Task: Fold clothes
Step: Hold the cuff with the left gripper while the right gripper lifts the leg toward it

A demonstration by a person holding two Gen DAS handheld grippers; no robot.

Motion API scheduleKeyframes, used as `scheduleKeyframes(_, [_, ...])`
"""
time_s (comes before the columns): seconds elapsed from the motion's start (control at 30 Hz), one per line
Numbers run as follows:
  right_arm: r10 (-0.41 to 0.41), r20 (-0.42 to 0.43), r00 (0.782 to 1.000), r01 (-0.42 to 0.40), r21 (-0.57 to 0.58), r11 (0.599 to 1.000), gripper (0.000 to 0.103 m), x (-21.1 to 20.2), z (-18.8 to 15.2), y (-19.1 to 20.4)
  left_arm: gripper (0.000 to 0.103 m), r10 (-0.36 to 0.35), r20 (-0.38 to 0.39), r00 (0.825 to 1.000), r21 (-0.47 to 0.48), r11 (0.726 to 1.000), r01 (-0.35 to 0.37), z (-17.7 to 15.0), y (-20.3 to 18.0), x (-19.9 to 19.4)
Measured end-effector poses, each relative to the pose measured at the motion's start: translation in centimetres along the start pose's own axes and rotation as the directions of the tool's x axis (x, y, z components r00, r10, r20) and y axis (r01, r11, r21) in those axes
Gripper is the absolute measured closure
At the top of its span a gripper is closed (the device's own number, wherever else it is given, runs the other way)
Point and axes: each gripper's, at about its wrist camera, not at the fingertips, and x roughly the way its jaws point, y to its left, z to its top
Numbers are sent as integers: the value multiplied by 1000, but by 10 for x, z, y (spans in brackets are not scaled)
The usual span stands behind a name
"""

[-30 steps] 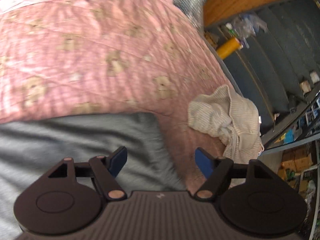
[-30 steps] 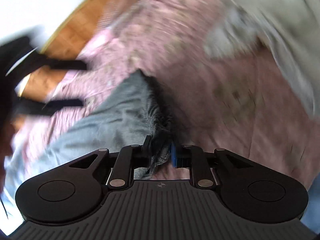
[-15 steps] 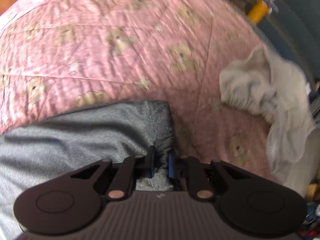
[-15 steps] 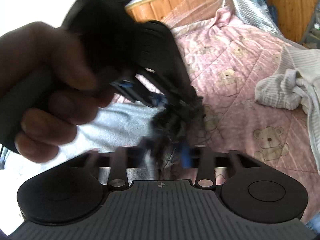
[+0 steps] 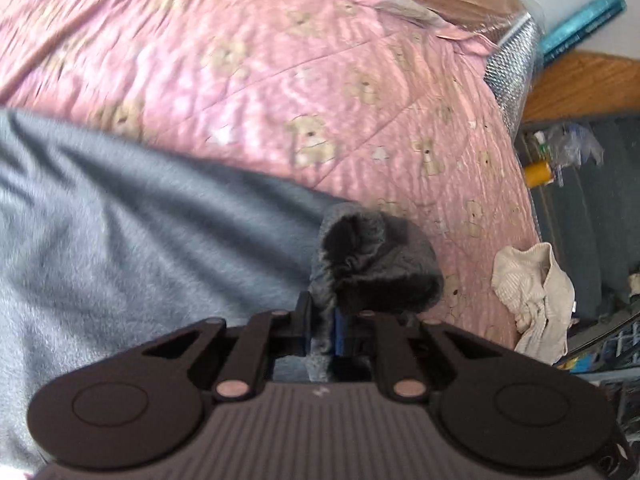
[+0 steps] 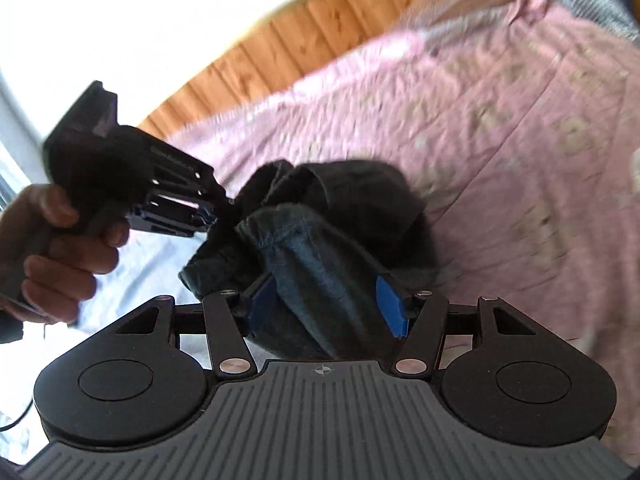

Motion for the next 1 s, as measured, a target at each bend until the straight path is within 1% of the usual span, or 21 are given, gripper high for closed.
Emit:
scheduleKeyframes(0.03, [1, -19, 1000, -1, -10, 1000, 44, 7, 1, 4, 92, -13, 0, 1000, -31, 999, 13, -1, 15, -1])
scheduleKeyframes(0.07, [11, -21, 1000, -11, -11, 1000, 44, 9, 3, 7, 92, -19, 1, 1000, -30, 999, 19, -2, 19, 0])
scheduleKeyframes(0.13, [27, 2, 1000, -27, 27, 999, 44, 9, 10, 4, 91, -30, 3, 1000, -26, 999, 30, -4, 24, 1])
scheduleKeyframes(0.2, [15, 35, 999, -19, 92, 996, 44, 5, 22, -4, 90, -52, 14, 999, -24, 998, 52, -5, 30, 2])
scheduleKeyframes(0.27, [-10, 4, 1000, 9, 87, 996, 43, 13, 33, -6, 88, -50, 28, 998, -28, 998, 50, -8, 38, 3])
scheduleKeyframes(0.37, [-12, -131, 991, 8, -35, 999, 45, 41, 32, 10, 83, -29, 32, 999, -62, 998, 30, -15, 54, 0])
scheduleKeyframes(0.4, [-26, -165, 986, 11, -91, 996, 46, 49, 29, 19, 82, -22, 30, 999, -70, 997, 24, -17, 59, 0])
scheduleKeyframes(0.43, [-44, -177, 983, 22, -125, 992, 47, 51, 24, 25, 82, -16, 33, 999, -71, 997, 19, -18, 63, -3])
scheduleKeyframes(0.5, [-82, -195, 977, 45, -187, 981, 48, 56, 13, 38, 82, -8, 58, 998, -58, 998, 12, -19, 65, -16])
scheduleKeyframes(0.57, [-120, -209, 970, 66, -249, 966, 48, 60, 2, 50, 81, -19, 100, 995, -16, 1000, 21, -20, 58, -34])
scheduleKeyframes(0.6, [-140, -216, 966, 76, -280, 957, 48, 63, -3, 57, 77, -26, 123, 992, 11, 1000, 25, -20, 54, -44])
scheduleKeyframes(0.67, [-179, -227, 957, 95, -341, 935, 49, 67, -14, 69, 74, -96, 119, 988, 49, 995, 91, -16, 43, -50])
scheduleKeyframes(0.7, [-207, -206, 957, 121, -364, 924, 50, 65, -18, 74, 73, -129, 101, 987, 69, 990, 122, -14, 37, -48])
scheduleKeyframes(0.77, [-257, -167, 952, 172, -404, 899, 50, 63, -22, 82, 72, -153, 74, 985, 117, 983, 144, -9, 21, -37])
scheduleKeyframes(0.8, [-271, -160, 949, 184, -415, 891, 52, 65, -22, 82, 70, -157, 52, 986, 138, 979, 148, -5, 13, -26])
scheduleKeyframes(0.83, [-284, -158, 946, 195, -425, 884, 64, 66, -23, 82, 70, -155, 33, 987, 140, 979, 149, -1, 9, -13])
scheduleKeyframes(0.87, [-297, -156, 942, 205, -435, 877, 72, 67, -23, 83, 70, -152, 13, 988, 142, 979, 149, 2, 4, -1])
scheduleKeyframes(0.9, [-308, -160, 938, 210, -443, 871, 83, 68, -24, 82, 70, -139, 13, 990, 154, 979, 135, 5, 0, 8])
scheduleKeyframes(0.93, [-317, -157, 936, 217, -452, 865, 90, 67, -25, 82, 71, -125, 14, 992, 166, 979, 121, 7, -4, 17])
scheduleKeyframes(0.97, [-322, -154, 934, 220, -459, 861, 92, 67, -25, 81, 72, -112, 15, 994, 178, 978, 107, 10, -9, 26])
scheduleKeyframes(1.0, [-321, -156, 934, 219, -462, 860, 94, 67, -25, 79, 91, -90, 35, 995, 189, 979, 82, 11, -10, 28])
